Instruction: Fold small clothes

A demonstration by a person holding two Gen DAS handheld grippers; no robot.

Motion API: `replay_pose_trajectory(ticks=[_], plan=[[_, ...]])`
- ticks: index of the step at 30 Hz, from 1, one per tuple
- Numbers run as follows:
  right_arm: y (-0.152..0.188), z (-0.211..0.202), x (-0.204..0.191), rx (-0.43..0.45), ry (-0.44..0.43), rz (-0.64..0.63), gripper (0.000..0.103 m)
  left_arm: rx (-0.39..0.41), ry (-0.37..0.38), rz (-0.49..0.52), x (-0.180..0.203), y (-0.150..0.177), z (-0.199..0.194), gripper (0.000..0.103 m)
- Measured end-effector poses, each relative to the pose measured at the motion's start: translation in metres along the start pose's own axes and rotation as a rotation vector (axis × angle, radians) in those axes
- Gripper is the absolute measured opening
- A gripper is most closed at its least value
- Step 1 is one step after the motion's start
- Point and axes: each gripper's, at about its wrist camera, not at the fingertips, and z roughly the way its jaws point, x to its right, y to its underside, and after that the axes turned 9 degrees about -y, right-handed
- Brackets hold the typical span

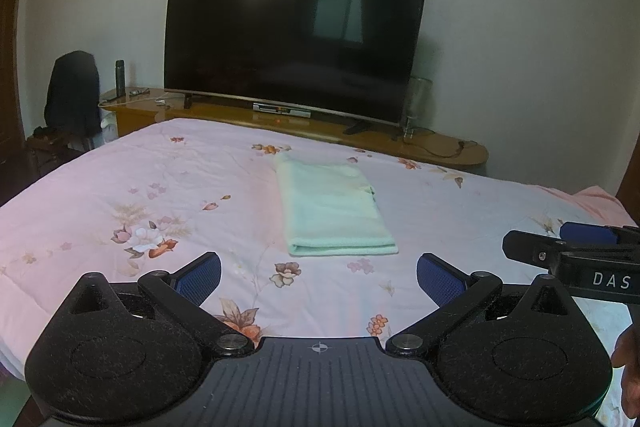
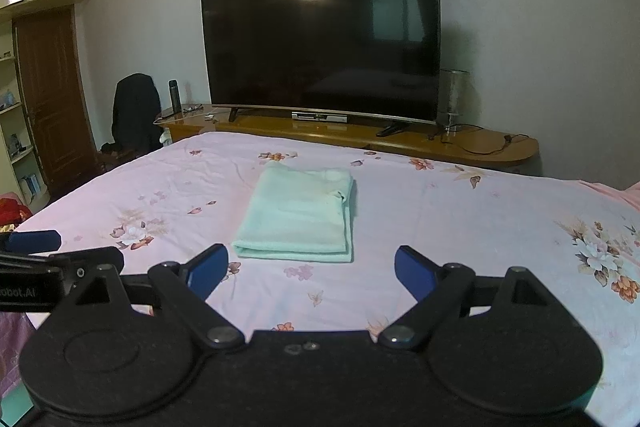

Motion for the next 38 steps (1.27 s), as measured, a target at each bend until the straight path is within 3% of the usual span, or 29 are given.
replay_pose_trajectory(ticks=[38], plan=[[-0.0019, 0.0015, -0.0021, -0.005, 0.002, 0.002, 0.091, 0.034, -0.018, 0.009, -0.0066, 0.0007, 0.0016, 0.103]])
